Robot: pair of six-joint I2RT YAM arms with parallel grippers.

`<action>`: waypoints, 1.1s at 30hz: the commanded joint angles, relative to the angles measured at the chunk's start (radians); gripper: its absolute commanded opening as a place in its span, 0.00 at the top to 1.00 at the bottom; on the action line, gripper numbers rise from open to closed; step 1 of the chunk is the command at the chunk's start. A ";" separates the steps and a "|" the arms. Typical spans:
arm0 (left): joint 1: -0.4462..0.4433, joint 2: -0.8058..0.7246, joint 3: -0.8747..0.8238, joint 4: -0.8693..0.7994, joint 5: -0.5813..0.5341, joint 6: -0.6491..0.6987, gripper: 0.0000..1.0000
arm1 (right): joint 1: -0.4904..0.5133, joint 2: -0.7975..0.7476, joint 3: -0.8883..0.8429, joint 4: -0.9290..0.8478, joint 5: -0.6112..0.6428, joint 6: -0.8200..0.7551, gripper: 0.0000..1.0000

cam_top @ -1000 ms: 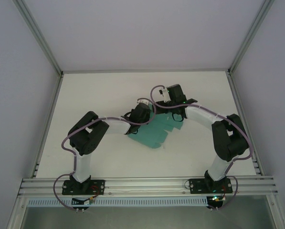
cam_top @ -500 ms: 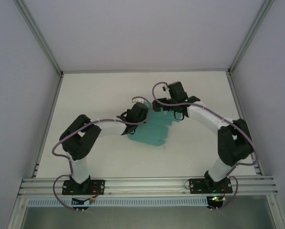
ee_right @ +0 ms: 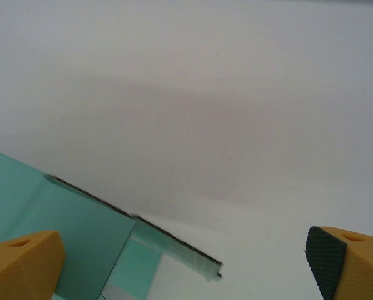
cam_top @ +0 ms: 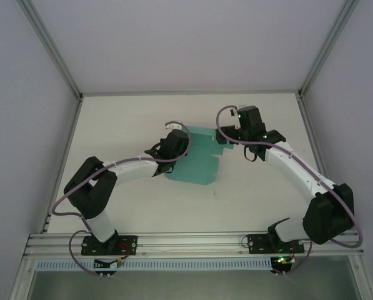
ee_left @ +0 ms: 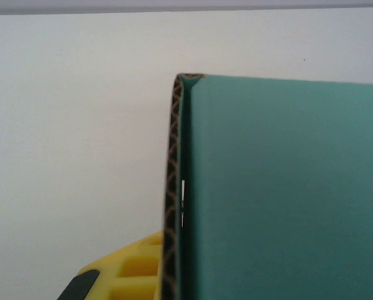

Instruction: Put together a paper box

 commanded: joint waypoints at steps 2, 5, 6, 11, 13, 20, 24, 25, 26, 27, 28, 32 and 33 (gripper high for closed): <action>0.005 -0.031 0.009 -0.030 -0.025 -0.024 1.00 | -0.001 0.031 -0.038 0.005 -0.029 0.028 0.00; 0.006 -0.034 0.007 -0.024 -0.013 -0.027 1.00 | 0.000 0.057 -0.047 0.040 -0.041 0.032 0.00; 0.006 -0.036 0.004 -0.015 -0.001 -0.025 1.00 | 0.000 0.065 -0.050 0.061 -0.062 0.032 0.00; 0.005 -0.033 -0.001 0.006 0.031 -0.027 1.00 | -0.001 0.104 -0.047 0.172 -0.174 0.042 0.00; 0.005 -0.028 -0.006 0.019 0.049 -0.028 1.00 | 0.000 0.110 -0.055 0.239 -0.198 0.058 0.00; 0.004 -0.015 -0.007 0.023 0.045 -0.065 1.00 | 0.000 0.101 -0.157 0.513 -0.137 0.281 0.00; 0.004 -0.016 -0.007 0.039 0.054 -0.102 1.00 | 0.001 0.105 -0.196 0.578 -0.067 0.535 0.00; 0.004 -0.016 -0.007 0.041 0.052 -0.112 1.00 | 0.004 0.106 -0.211 0.613 -0.073 0.585 0.00; 0.004 -0.016 -0.006 0.045 0.053 -0.120 1.00 | 0.006 0.106 -0.228 0.646 -0.073 0.634 0.00; 0.004 -0.016 -0.004 0.046 0.057 -0.124 1.00 | 0.008 0.107 -0.243 0.676 -0.072 0.657 0.00; 0.003 -0.018 0.002 0.042 0.057 -0.127 1.00 | 0.013 0.108 -0.251 0.690 -0.064 0.665 0.00; 0.004 -0.026 0.006 0.024 0.024 -0.133 1.00 | 0.018 0.071 -0.253 0.615 -0.013 0.605 0.00; 0.004 -0.029 0.007 0.016 0.010 -0.134 1.00 | 0.018 0.050 -0.260 0.583 -0.006 0.571 0.00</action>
